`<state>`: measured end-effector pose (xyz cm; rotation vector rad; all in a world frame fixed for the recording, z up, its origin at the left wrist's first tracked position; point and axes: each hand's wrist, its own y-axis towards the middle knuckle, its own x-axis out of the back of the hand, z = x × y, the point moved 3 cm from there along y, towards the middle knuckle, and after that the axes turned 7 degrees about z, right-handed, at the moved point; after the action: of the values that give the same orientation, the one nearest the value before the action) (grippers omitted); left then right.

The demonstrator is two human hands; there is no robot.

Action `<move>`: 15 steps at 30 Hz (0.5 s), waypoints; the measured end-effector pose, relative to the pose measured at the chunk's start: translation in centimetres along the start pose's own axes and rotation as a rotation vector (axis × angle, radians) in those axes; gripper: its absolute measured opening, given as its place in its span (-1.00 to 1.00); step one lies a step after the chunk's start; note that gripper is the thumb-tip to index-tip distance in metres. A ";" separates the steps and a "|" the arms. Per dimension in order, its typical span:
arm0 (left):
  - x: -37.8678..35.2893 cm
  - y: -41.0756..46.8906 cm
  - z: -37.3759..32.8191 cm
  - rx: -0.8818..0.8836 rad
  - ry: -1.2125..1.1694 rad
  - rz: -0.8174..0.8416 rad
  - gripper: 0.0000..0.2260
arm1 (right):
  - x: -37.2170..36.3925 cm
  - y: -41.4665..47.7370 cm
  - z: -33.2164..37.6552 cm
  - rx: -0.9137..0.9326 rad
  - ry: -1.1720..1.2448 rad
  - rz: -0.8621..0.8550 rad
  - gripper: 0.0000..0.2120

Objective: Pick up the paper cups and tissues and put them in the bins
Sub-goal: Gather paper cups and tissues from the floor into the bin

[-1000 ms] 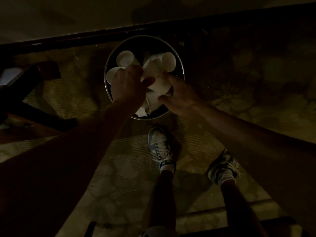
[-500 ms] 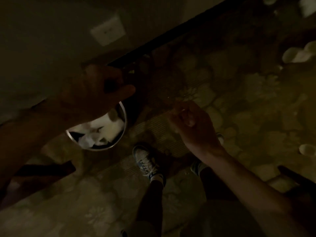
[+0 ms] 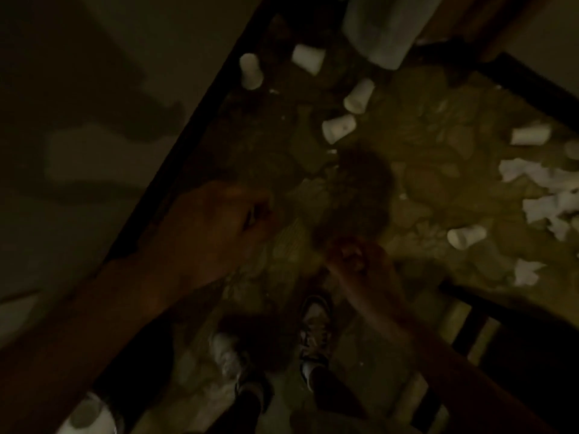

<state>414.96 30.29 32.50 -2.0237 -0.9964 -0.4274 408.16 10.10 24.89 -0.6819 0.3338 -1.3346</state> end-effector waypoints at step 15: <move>-9.8 31.6 3.9 0.055 -0.252 0.220 -0.93 | 9.0 23.2 -5.8 -0.291 0.330 -0.147 -0.83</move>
<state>433.10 17.48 7.70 -2.1435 -0.9083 -0.0268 424.76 1.81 7.33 -0.7366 0.7667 -1.5577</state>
